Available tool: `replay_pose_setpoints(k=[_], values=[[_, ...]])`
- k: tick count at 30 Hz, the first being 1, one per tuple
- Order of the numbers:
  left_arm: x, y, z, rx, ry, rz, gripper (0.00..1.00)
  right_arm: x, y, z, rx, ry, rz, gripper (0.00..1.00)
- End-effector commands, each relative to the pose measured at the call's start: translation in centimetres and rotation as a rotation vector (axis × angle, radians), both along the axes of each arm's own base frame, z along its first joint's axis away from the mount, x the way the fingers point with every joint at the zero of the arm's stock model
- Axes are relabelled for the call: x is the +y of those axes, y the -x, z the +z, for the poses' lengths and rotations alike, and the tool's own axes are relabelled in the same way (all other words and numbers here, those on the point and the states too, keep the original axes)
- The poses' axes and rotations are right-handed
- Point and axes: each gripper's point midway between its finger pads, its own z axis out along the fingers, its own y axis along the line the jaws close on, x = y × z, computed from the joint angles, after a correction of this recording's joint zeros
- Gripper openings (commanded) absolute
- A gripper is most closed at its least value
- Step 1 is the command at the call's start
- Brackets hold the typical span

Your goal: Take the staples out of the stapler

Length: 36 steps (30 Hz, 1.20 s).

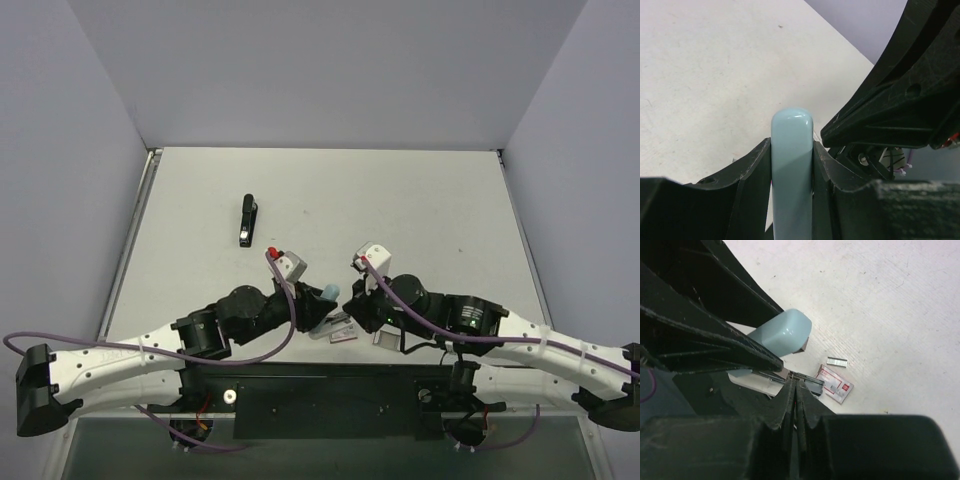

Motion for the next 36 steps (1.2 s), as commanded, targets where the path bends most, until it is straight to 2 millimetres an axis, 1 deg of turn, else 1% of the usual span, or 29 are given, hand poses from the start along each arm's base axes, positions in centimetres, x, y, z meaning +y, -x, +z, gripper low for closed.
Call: replay_pose_setpoints(k=[1, 2, 3, 4, 5, 6, 7, 8, 9, 10, 11, 12, 13, 14, 15, 16, 17, 18, 21, 22, 23, 24, 25, 28, 29, 32, 33, 34, 36], values=[[-0.1, -2.0, 4.5, -0.065, 0.077, 0.084, 0.0, 1.8, -2.7, 1.7, -0.066, -0.081, -0.051, 0.0], [0.0, -2.2, 4.4, -0.069, 0.071, 0.09, 0.0, 2.1, -2.8, 0.8, -0.046, -0.069, -0.041, 0.0], [0.0, -2.4, 4.4, -0.071, 0.068, 0.101, 0.0, 2.2, -3.7, 0.9, -0.042, -0.09, -0.063, 0.0], [0.1, -2.6, 4.4, -0.07, 0.065, 0.105, 0.0, 2.6, -3.6, 0.1, -0.016, -0.092, -0.047, 0.0], [0.2, -2.8, 4.6, -0.071, 0.067, 0.113, 0.0, 2.6, -4.4, 0.1, -0.016, -0.111, -0.067, 0.0], [0.2, -2.9, 4.5, -0.069, 0.067, 0.115, 0.0, 2.8, -4.6, -0.6, -0.003, -0.108, -0.062, 0.0], [0.3, -3.3, 4.5, -0.069, 0.069, 0.124, 0.0, 3.1, -5.0, -0.3, -0.018, -0.138, -0.068, 0.0], [0.4, -3.4, 4.4, -0.066, 0.069, 0.127, 0.0, 3.0, -5.2, -1.2, -0.008, -0.128, -0.07, 0.0], [0.6, -3.8, 4.2, -0.06, 0.07, 0.138, 0.0, 3.3, -5.5, -1.0, -0.016, -0.148, -0.068, 0.0], [0.6, -3.9, 4.2, -0.053, 0.08, 0.133, 0.0, 3.2, -5.6, -1.7, -0.01, -0.141, -0.072, 0.0], [1.0, -4.5, 4.2, -0.05, 0.09, 0.148, 0.0, 3.4, -5.9, -1.4, -0.022, -0.164, -0.078, 0.0], [0.9, -4.5, 3.7, -0.034, 0.092, 0.14, 0.0, 3.8, -5.4, -2.0, -0.003, -0.167, -0.043, 0.0], [1.3, -5.2, 3.8, -0.033, 0.102, 0.157, 0.0, 4.1, -5.5, -2.0, -0.008, -0.183, -0.035, 0.0], [1.4, -5.3, 3.2, -0.016, 0.104, 0.154, 0.0, 4.4, -5.5, -2.0, -0.004, -0.198, -0.023, 0.0], [1.6, -5.9, 3.4, -0.014, 0.116, 0.168, 0.0, 4.6, -5.2, -2.4, 0.007, -0.198, -0.004, 0.0], [1.7, -6.0, 2.8, -0.003, 0.116, 0.167, 0.0, 4.9, -5.2, -2.4, 0.004, -0.205, 0.003, 0.0], [1.9, -6.5, 2.8, 0.0, 0.122, 0.181, 0.0, 5.0, -5.1, -2.9, 0.013, -0.203, 0.009, 0.0], [1.9, -6.5, 2.4, 0.009, 0.123, 0.176, 0.0, 5.2, -5.2, -3.0, 0.01, -0.206, 0.011, 0.0], [2.3, -7.2, 2.0, 0.021, 0.133, 0.192, 0.0, 5.7, -5.4, -4.4, 0.045, -0.193, 0.023, 0.0], [2.4, -7.5, 2.0, 0.025, 0.138, 0.197, 0.0, 6.0, -5.5, -4.5, 0.05, -0.202, 0.027, 0.0], [2.4, -7.6, 1.9, 0.026, 0.14, 0.197, 0.0, 6.2, -5.5, -5.3, 0.07, -0.192, 0.032, 0.0], [2.6, -7.7, 1.9, 0.03, 0.146, 0.199, 0.0, 6.6, -5.6, -5.2, 0.068, -0.205, 0.036, 0.0], [2.6, -7.9, 2.1, 0.028, 0.152, 0.201, 0.0, 6.8, -5.6, -5.9, 0.085, -0.197, 0.04, 0.0], [2.9, -8.4, 2.2, 0.033, 0.161, 0.212, 0.0, 7.7, -6.0, -6.4, 0.099, -0.214, 0.048, 0.0], [3.0, -8.4, 2.1, 0.037, 0.161, 0.211, 0.0, 7.9, -6.1, -7.1, 0.116, -0.206, 0.051, 0.0], [3.4, -9.1, 2.3, 0.038, 0.17, 0.228, 0.0, 8.9, -6.1, -7.4, 0.131, -0.23, 0.072, 0.0], [3.4, -9.2, 2.3, 0.038, 0.172, 0.228, 0.0, 9.2, -6.2, -7.9, 0.141, -0.226, 0.075, 0.0], [3.5, -9.4, 2.1, 0.042, 0.169, 0.234, 0.0, 9.4, -6.2, -7.8, 0.146, -0.232, 0.084, 0.0], [3.7, -9.7, 2.0, 0.044, 0.167, 0.247, 0.0, 9.7, -6.1, -8.4, 0.166, -0.229, 0.091, 0.0]])
